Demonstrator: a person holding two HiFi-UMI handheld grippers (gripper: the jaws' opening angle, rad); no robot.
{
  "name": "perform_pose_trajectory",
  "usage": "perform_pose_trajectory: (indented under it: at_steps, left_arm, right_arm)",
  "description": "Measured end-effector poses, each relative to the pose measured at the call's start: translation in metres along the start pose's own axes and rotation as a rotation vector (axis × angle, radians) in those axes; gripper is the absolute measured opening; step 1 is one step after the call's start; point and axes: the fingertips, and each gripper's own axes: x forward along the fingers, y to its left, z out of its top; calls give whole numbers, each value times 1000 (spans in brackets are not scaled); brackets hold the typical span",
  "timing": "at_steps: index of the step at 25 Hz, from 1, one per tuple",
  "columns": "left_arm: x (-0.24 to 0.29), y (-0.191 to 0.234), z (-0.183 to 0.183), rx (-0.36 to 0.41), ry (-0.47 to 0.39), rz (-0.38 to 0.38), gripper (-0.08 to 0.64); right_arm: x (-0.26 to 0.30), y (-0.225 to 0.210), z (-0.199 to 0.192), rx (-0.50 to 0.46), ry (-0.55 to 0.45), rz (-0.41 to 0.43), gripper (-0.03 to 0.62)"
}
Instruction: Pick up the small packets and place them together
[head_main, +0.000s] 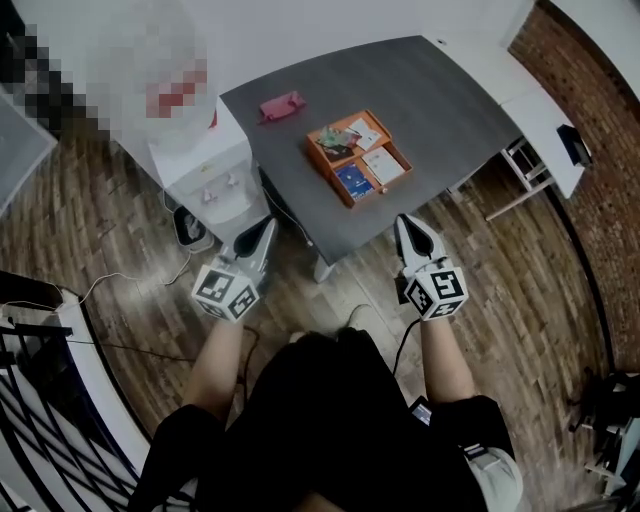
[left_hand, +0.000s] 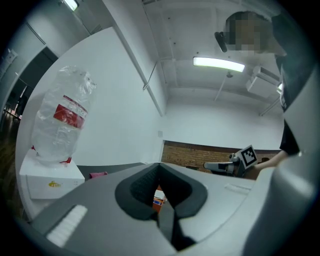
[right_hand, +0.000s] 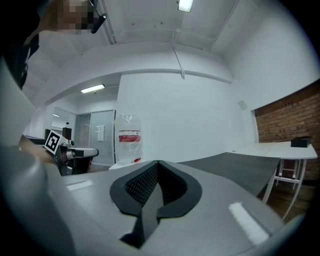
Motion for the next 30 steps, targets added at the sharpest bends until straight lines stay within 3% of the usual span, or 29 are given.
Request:
perform_pose_trajectory:
  at_steps: [7, 14, 24, 30]
  left_arm:
    - [-31, -6, -8, -7, -30, 51, 0]
    - [-10, -28, -3, 5, -74, 65, 0]
    - [7, -51, -4, 18, -78, 58, 0]
    - [12, -56, -10, 11, -66, 51, 0]
  right_arm:
    - [-27, -3, -1, 21, -74, -37, 2]
    - [-55, -33, 13, 23, -125, -65, 2]
    - [-60, -36, 2, -8, -85, -5, 2]
    - [-58, -43, 0, 9, -87, -18, 1]
